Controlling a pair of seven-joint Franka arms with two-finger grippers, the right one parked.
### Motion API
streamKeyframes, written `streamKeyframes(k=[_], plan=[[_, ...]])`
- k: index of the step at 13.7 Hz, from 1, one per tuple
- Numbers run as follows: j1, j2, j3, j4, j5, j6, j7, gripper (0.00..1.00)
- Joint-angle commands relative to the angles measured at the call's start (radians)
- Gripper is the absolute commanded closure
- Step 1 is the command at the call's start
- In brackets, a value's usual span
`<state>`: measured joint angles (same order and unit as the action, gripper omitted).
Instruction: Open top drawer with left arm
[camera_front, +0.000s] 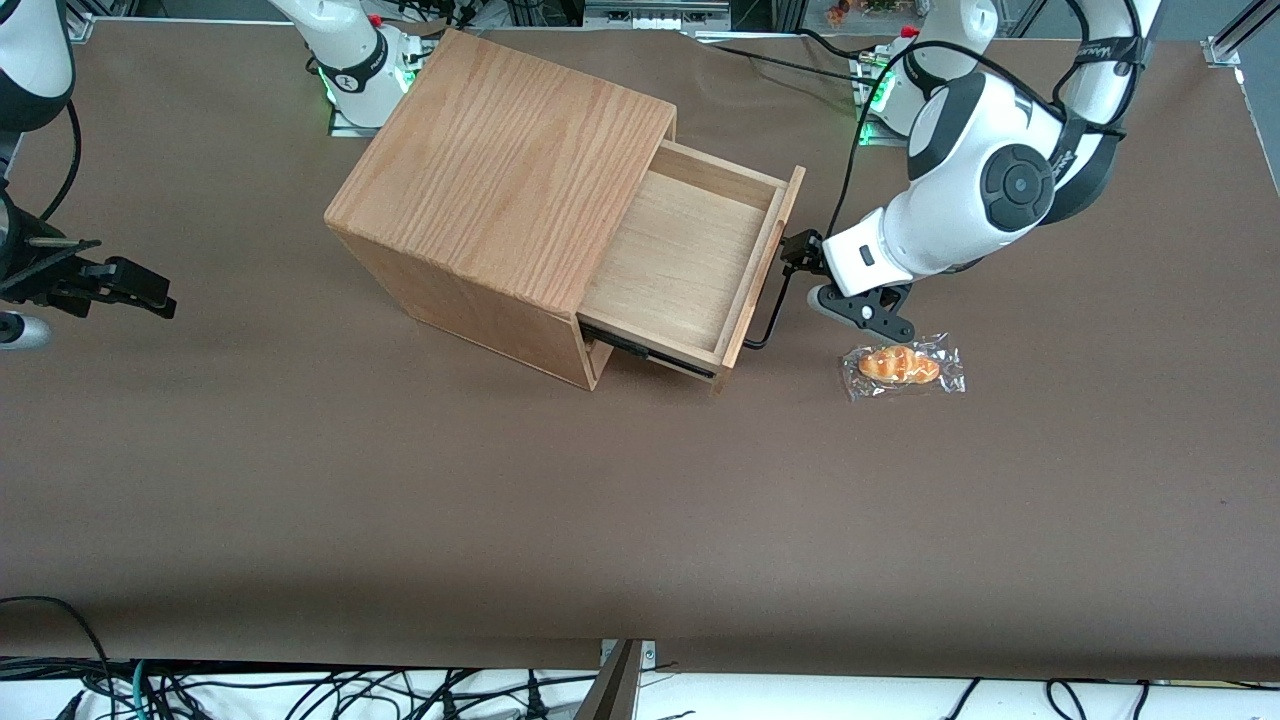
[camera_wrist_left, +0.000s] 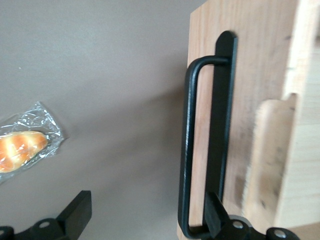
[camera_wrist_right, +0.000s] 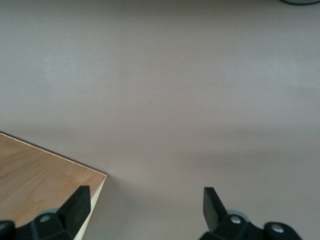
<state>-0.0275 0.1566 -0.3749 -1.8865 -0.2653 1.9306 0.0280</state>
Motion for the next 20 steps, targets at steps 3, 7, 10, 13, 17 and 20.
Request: streamKeyframes(k=[3,7,10,13,17,20], plan=[[0.003,-0.081,0.125,0.125,0.032,-0.215,0.007,0.00],[0.018,-0.055,0.177,0.256,0.245,-0.275,-0.003,0.00],[0.035,-0.075,0.221,0.314,0.313,-0.274,-0.019,0.00],[0.064,-0.153,0.258,0.284,0.299,-0.323,-0.037,0.00],[0.066,-0.158,0.263,0.284,0.296,-0.344,-0.039,0.00],[0.064,-0.154,0.263,0.294,0.272,-0.369,-0.039,0.00]])
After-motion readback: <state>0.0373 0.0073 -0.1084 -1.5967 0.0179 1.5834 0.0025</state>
